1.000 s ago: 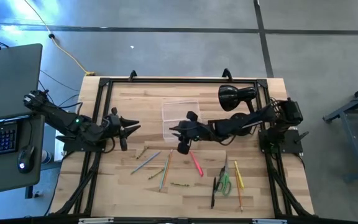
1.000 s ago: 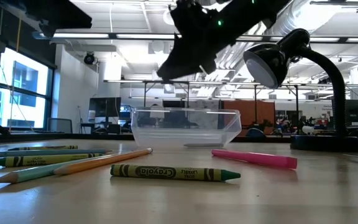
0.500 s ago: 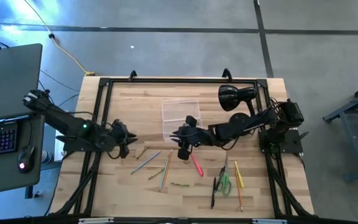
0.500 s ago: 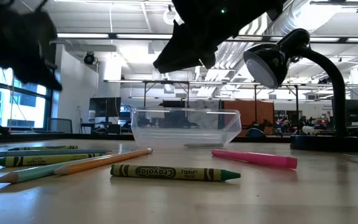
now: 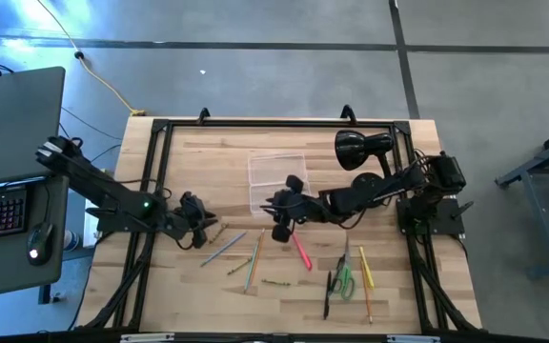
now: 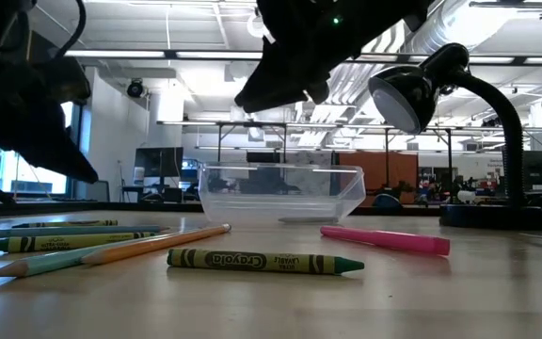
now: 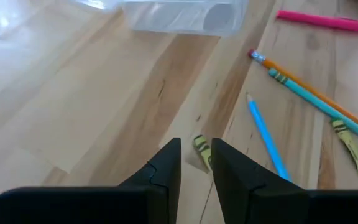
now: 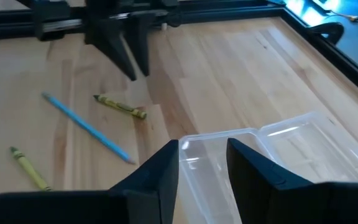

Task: Pick & place school supplies into a supply box
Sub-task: Put the top green crayon into the transparent supply box

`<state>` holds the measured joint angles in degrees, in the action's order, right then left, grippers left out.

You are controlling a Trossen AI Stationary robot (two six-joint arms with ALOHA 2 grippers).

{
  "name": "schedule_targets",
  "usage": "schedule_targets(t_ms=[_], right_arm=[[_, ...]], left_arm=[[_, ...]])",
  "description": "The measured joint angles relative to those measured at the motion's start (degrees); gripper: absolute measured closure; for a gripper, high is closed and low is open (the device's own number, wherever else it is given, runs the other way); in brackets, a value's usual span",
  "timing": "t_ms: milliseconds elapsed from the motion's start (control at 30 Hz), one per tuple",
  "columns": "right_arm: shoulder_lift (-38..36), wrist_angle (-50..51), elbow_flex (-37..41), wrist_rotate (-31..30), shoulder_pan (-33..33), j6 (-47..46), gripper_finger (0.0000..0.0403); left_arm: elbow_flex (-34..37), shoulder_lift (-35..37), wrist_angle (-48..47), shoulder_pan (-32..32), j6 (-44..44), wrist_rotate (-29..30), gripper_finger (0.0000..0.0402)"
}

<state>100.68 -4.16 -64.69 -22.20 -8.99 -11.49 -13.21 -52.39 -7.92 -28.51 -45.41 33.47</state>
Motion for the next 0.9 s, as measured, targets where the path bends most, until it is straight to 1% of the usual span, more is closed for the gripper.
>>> schedule_targets(t_ms=[167,400,733,900], right_arm=[[0.0,1.9,0.0,-0.8,0.0,0.0,0.0289],[0.0,2.7,0.0,-0.8,0.0,0.0,0.0289],[0.0,2.8,0.0,-1.5,0.0,0.9,0.0289],[0.0,2.8,0.0,-1.7,0.0,1.4,0.0289]], left_arm=[[0.0,-5.5,4.0,0.0,-0.4,-2.7,0.0284],[0.0,-13.3,12.5,0.0,-1.1,-2.9,0.0284],[0.0,-21.0,15.9,0.0,-3.1,-2.6,0.0284],[-0.2,-24.6,18.5,0.0,-3.9,-1.3,0.0284]])
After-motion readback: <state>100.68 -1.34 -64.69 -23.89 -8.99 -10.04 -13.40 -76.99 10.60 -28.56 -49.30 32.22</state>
